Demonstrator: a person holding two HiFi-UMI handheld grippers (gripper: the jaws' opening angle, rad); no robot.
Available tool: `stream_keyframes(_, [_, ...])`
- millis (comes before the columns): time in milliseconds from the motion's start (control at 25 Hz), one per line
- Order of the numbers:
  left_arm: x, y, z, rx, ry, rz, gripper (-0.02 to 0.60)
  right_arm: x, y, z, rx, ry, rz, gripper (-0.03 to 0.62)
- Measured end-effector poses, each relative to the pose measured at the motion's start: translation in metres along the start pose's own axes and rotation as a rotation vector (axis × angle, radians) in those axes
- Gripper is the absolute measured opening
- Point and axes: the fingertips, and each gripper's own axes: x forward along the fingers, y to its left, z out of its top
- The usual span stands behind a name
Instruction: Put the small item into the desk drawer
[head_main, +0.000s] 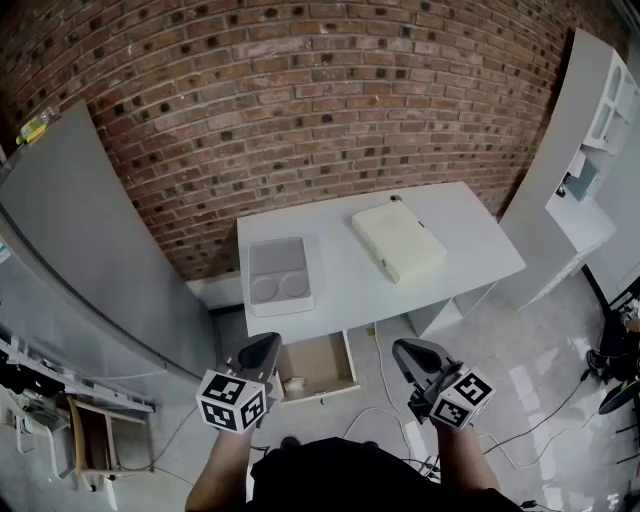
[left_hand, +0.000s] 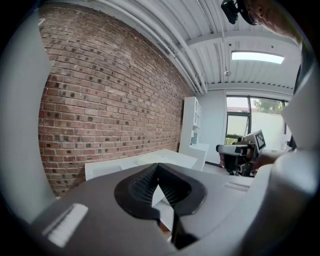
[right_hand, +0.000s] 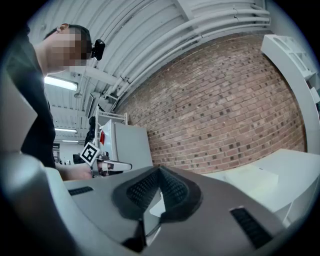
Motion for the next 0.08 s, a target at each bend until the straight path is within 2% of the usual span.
stream_keyframes(80, [-0.002,0.0003,-0.0006,-0.001,0.0,-0.002,0.011,0.0002,0.0025,0.0005,-0.004,-0.002,-0.001,0.012])
